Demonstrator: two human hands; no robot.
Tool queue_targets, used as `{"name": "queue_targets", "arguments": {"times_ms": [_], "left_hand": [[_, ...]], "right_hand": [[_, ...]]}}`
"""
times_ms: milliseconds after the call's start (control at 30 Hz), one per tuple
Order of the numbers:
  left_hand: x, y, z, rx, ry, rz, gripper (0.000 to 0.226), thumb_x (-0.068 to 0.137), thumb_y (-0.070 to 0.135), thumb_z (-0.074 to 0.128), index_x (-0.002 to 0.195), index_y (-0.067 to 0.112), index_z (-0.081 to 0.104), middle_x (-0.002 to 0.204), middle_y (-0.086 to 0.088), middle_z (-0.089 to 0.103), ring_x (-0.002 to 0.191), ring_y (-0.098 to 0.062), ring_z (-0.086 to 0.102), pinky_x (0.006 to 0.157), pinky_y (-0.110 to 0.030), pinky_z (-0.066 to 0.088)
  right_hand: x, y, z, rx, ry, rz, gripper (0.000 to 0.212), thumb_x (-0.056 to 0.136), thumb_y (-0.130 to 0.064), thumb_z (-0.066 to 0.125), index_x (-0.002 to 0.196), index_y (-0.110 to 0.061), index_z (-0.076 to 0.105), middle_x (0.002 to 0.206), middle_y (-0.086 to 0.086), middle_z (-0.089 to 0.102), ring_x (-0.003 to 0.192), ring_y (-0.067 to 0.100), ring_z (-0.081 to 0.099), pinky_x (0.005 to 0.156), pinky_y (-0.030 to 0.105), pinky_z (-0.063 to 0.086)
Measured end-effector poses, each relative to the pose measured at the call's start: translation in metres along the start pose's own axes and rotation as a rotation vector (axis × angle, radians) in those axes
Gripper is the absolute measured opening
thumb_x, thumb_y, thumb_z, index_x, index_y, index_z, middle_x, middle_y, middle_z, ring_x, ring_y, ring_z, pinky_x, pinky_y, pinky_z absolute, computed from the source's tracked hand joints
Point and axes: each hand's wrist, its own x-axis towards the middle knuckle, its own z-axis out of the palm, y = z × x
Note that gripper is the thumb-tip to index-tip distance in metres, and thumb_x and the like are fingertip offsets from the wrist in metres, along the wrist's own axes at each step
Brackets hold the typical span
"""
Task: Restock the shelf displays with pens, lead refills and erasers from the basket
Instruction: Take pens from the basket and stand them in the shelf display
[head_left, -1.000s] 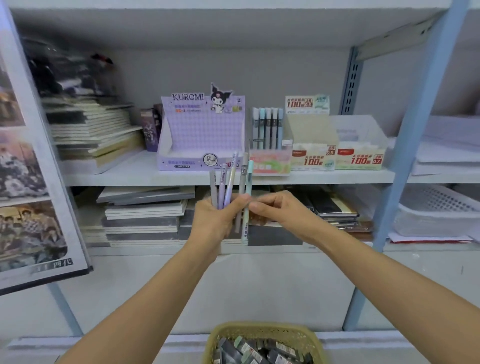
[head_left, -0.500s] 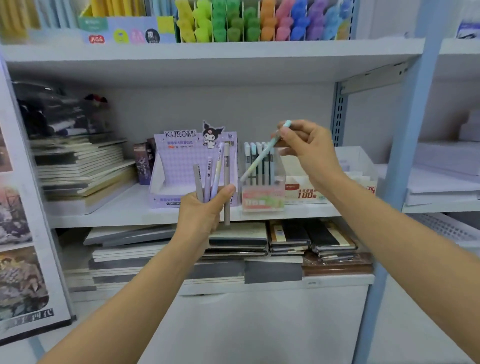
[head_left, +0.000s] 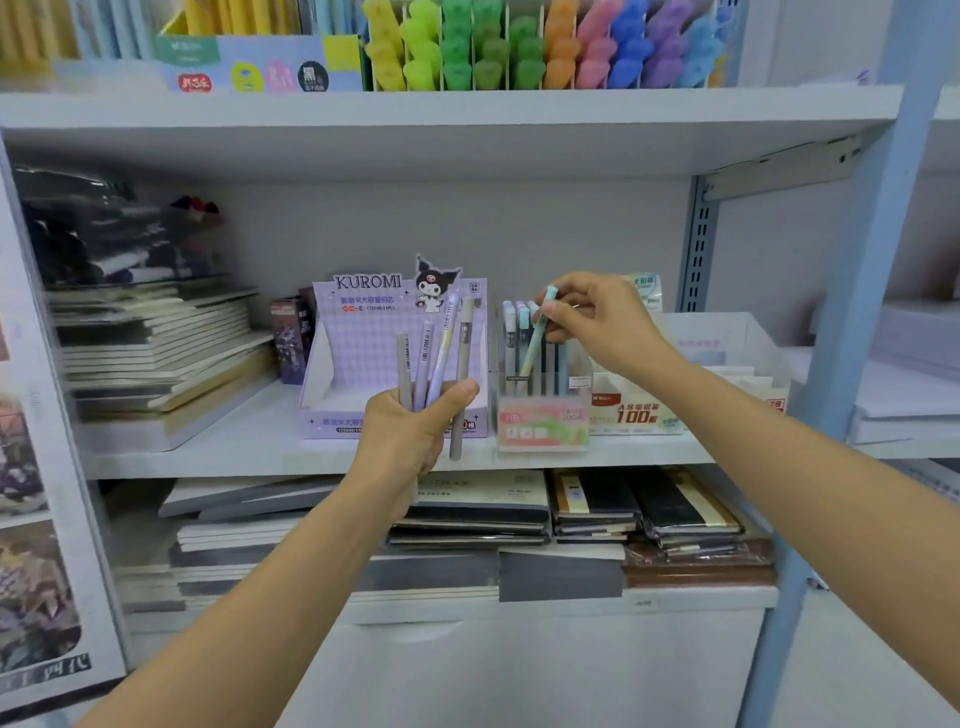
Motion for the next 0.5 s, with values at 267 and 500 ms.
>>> {"name": "queue_targets", "arguments": {"times_ms": [267, 500], "left_hand": [[0.0036, -0.0036, 0.0014, -0.012, -0.038, 0.003, 0.029, 0.081, 0.026, 0.076, 0.096, 0.001, 0.072, 0.039, 0.008, 0.034, 0.034, -0.009, 0.020, 0.035, -0.018, 0.020], [0.0043, -0.0021, 0.0016, -0.012, -0.045, -0.007, 0.031, 0.082, 0.026, 0.076, 0.098, 0.000, 0.071, 0.038, 0.009, 0.036, 0.034, -0.009, 0.020, 0.034, -0.018, 0.021]], "right_hand": [[0.0084, 0.0009, 0.0032, -0.076, -0.044, 0.004, 0.017, 0.095, -0.008, 0.059, 0.110, -0.003, 0.066, 0.097, 0.013, 0.071, 0.083, 0.021, 0.072, 0.076, 0.027, 0.059], [0.0107, -0.0042, -0.0003, -0.010, 0.002, -0.005, 0.018, 0.093, -0.005, 0.061, 0.111, -0.005, 0.061, 0.091, 0.011, 0.071, 0.079, 0.015, 0.071, 0.069, 0.022, 0.059]]}}
